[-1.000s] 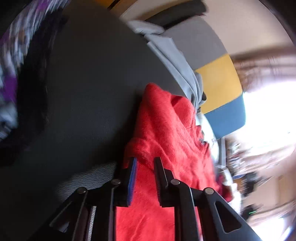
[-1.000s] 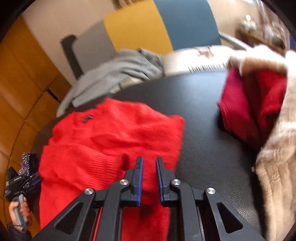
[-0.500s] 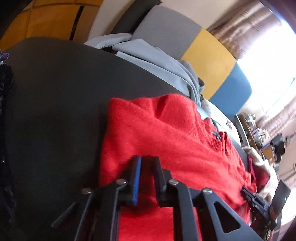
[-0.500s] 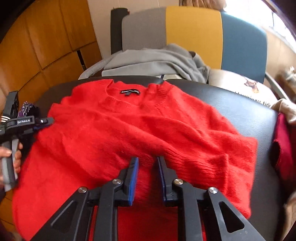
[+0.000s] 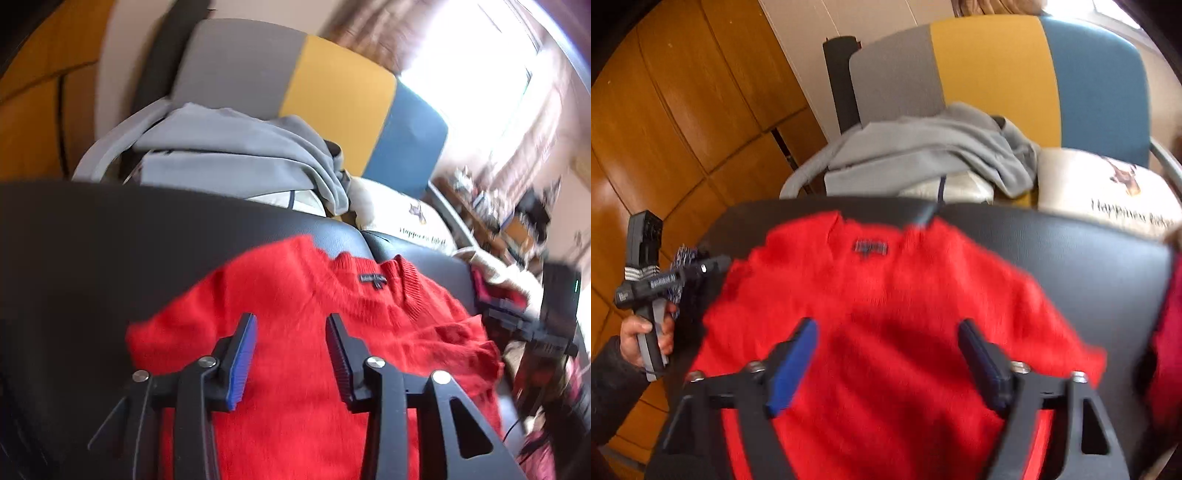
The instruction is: Fold clothes
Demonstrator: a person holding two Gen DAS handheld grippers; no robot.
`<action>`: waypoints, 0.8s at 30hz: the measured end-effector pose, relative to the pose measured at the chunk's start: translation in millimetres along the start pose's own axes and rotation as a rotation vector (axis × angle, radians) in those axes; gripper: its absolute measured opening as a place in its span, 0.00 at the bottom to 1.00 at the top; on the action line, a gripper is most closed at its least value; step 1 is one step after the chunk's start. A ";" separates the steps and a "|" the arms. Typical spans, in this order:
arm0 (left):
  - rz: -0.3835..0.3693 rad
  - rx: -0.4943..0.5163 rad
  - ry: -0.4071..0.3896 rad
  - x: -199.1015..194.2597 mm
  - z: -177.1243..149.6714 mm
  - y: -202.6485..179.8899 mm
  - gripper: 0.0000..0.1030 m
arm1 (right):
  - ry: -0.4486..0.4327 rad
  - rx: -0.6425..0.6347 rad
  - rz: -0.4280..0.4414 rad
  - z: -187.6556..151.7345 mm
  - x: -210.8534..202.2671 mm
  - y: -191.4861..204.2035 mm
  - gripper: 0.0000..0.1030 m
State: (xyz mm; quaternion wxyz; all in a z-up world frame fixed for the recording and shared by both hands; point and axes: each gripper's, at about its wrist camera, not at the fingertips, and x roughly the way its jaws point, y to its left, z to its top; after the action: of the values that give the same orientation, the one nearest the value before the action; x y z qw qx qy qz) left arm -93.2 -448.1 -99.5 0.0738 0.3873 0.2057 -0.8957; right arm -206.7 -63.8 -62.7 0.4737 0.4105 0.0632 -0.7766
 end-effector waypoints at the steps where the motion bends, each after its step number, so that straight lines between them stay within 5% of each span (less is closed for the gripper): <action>1: 0.014 0.030 0.020 10.0 8.9 -1.8 0.40 | 0.006 -0.007 -0.001 13.2 7.2 -4.2 0.78; 8: 0.075 0.178 0.147 78.2 54.7 -6.8 0.51 | 0.182 -0.007 -0.026 66.4 82.8 -35.8 0.77; 15: -0.020 0.177 0.251 123.2 82.2 -2.5 0.52 | 0.247 -0.059 -0.014 76.6 113.5 -50.1 0.65; 18: -0.058 0.173 0.285 135.6 83.3 -4.6 0.52 | 0.251 -0.071 -0.008 79.4 116.3 -49.2 0.50; 20: -0.055 0.180 0.283 135.3 82.9 -8.9 0.38 | 0.263 -0.080 -0.012 81.3 117.5 -48.0 0.34; 21: -0.049 0.184 0.288 135.3 82.4 -11.2 0.14 | 0.273 -0.080 -0.001 82.1 118.0 -47.6 0.14; 24: -0.061 0.191 0.241 117.2 81.3 -19.5 0.07 | 0.257 -0.089 -0.013 83.3 110.2 -41.4 0.13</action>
State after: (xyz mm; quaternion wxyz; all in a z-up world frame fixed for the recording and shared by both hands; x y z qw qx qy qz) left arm -233.6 -462.0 -128.3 -0.0159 0.4908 0.1388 -0.8600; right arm -311.1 -157.2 -97.1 0.4746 0.4847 0.1602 -0.7171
